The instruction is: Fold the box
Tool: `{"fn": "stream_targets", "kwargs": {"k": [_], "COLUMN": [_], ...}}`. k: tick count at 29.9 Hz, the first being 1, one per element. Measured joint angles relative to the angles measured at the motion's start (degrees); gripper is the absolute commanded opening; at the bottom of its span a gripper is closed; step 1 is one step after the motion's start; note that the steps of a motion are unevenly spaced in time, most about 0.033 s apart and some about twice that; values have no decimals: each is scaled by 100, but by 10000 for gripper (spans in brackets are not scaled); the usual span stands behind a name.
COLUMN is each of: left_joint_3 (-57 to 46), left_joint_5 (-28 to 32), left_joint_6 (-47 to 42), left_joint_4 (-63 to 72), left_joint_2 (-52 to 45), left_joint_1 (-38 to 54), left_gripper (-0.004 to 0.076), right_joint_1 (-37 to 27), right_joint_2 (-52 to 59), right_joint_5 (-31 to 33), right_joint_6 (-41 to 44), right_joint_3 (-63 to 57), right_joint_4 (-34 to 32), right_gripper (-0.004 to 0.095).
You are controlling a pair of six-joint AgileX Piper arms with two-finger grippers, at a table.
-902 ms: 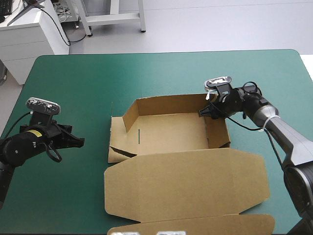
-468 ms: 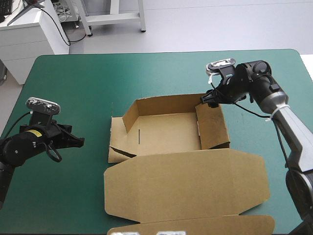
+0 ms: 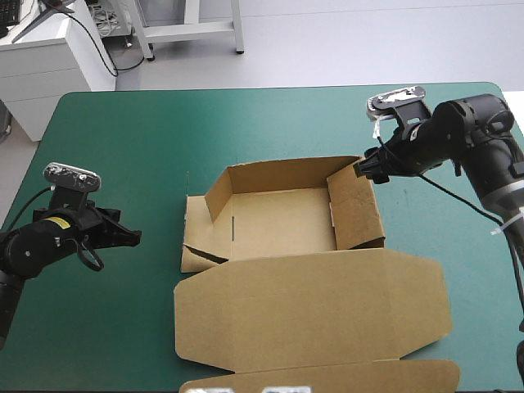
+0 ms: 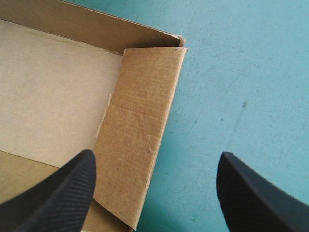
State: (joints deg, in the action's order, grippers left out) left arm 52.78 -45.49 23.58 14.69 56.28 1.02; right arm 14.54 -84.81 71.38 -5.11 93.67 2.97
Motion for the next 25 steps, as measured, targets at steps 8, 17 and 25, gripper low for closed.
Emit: {"fn": "stream_targets", "kwargs": {"k": [8, 17, 25], "left_joint_3": [0, 0, 0], "left_joint_5": [-6, 0, 0], "left_joint_6": [0, 0, 0], "left_joint_4": [0, 0, 11], "left_joint_2": [0, 0, 0], "left_joint_1": [0, 0, 0], "left_gripper": [-9, -9, -9], "right_joint_1": [0, 0, 0], "right_joint_2": [-95, -904, -1634], "right_joint_5": [-81, -419, -600], "right_joint_6": [31, 110, 110], "right_joint_3": [-410, -700, -700], "right_joint_4": [0, 347, 408], "right_gripper": [649, 648, 648]}}
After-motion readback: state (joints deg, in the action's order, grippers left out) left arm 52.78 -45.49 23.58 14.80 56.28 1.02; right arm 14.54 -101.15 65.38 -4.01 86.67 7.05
